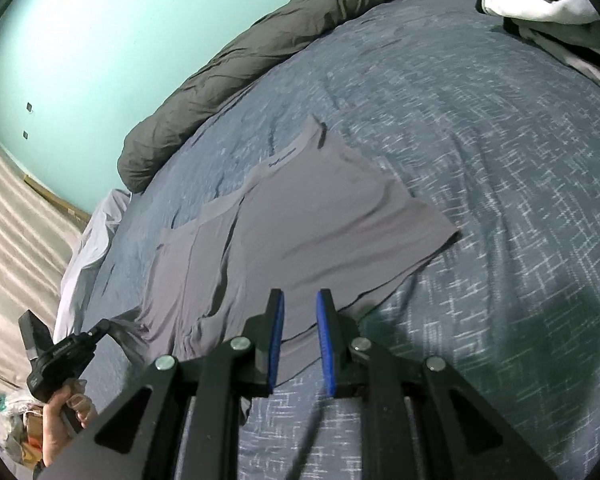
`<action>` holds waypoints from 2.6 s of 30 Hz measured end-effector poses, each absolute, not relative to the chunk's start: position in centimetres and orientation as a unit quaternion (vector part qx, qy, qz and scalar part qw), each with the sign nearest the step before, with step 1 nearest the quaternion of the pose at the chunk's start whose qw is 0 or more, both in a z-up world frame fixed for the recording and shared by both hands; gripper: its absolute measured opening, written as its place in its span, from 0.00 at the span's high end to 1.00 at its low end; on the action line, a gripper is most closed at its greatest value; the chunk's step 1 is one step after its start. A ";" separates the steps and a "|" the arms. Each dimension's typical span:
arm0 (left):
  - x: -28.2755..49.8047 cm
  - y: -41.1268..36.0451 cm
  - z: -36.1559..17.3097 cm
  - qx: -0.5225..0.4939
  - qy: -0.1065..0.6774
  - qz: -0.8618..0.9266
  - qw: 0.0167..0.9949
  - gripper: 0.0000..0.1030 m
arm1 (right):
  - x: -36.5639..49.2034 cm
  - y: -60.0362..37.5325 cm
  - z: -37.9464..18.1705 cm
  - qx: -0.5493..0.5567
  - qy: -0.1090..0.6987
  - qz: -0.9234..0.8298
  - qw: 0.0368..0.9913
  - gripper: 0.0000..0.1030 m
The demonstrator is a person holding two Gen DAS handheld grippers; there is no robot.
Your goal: Fold clothes
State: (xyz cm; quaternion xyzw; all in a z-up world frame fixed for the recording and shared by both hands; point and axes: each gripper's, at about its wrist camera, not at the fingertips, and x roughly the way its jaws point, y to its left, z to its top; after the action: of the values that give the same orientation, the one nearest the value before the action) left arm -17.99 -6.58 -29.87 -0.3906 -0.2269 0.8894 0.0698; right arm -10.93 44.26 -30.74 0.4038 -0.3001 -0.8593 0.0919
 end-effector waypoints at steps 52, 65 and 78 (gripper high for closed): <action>-29.4 20.9 -28.6 -0.471 0.019 0.863 0.182 0.65 | -14.7 50.2 -32.8 0.405 -0.382 -0.830 0.041 0.68; -27.3 22.0 -30.7 -0.474 0.067 0.855 0.199 0.65 | -15.8 49.6 -33.5 0.410 -0.353 -0.840 0.026 0.85; -28.2 21.9 -32.1 -0.479 0.078 0.852 0.198 0.93 | -15.7 49.5 -32.7 0.395 -0.352 -0.848 0.037 1.00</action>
State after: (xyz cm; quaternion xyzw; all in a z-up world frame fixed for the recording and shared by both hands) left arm -28.17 21.89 -32.09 -0.4790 0.0775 0.8517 0.1978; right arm -15.67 49.48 -32.73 0.3950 -0.3517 -0.8479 0.0367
